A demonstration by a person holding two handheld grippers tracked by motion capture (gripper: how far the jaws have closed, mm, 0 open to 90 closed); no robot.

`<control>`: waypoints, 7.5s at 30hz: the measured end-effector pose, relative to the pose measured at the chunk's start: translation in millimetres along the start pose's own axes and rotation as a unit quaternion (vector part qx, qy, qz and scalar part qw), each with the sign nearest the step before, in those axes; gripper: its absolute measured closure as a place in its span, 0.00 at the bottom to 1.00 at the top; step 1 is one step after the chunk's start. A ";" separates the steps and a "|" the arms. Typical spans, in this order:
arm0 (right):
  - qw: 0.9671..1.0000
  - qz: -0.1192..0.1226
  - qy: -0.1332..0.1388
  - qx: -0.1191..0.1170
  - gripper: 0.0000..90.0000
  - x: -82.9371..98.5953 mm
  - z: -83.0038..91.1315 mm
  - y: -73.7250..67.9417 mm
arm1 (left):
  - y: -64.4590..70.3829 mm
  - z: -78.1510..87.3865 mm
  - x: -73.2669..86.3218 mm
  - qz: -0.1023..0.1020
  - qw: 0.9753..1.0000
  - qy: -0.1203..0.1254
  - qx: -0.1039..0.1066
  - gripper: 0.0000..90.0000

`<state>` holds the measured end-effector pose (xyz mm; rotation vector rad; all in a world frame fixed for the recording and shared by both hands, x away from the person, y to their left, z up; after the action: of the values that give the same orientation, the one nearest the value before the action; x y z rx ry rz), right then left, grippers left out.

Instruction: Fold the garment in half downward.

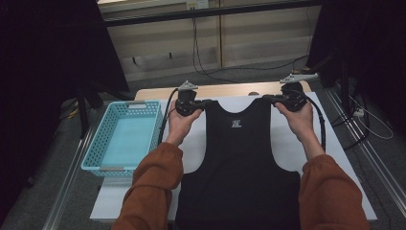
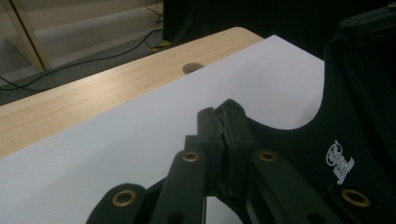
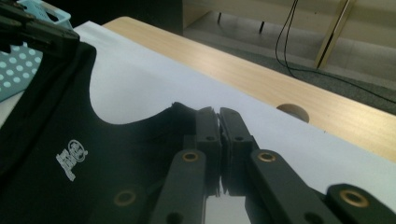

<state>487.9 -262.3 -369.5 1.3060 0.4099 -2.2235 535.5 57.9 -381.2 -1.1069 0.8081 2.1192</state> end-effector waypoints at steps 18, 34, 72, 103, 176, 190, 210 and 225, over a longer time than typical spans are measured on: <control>0.999 0.006 0.039 0.013 0.98 -35.0 17.7 -1.8 | 6.0 21.2 -36.0 -0.013 0.999 0.045 -0.007 0.97; 0.997 0.012 0.068 0.038 0.99 -72.6 30.0 1.5 | 7.8 35.2 -75.4 -0.024 0.996 0.082 -0.017 0.97; 0.994 0.041 0.083 0.066 0.99 -154.3 24.2 0.8 | -2.3 44.5 -136.2 -0.018 0.993 0.117 -0.028 0.98; 0.990 0.039 0.127 0.051 0.99 -114.7 66.8 -15.1 | 28.0 73.5 -97.3 -0.037 0.990 0.137 0.001 0.98; 0.997 0.038 0.000 -0.073 0.99 131.4 155.1 -169.7 | 117.5 131.8 150.9 -0.091 0.990 -0.062 0.091 0.98; 0.989 0.059 -0.061 -0.124 0.98 161.0 146.3 -197.1 | 144.3 162.7 189.7 -0.096 0.982 -0.096 0.131 0.98; 0.994 0.048 -0.038 -0.087 0.46 146.3 140.7 -183.6 | 115.3 148.9 168.7 -0.069 0.992 -0.069 0.075 0.50; 0.998 0.017 -0.051 -0.020 0.44 123.4 96.9 -114.7 | 73.9 97.4 140.4 -0.056 0.995 -0.075 0.025 0.52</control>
<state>303.5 -252.4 -430.4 1.1638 0.3901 -2.2315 368.3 116.2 -438.5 -0.9323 0.7083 2.0488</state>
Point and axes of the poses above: each handheld gripper's, and its own axes: z roughly backward along the jaws, x roughly out of its underside, y roughly to its right, the point moved 2 cm from there along -z, roughly forward along the jaws, and after that the axes turned 5 degrees about z, right-handed, at the moved point
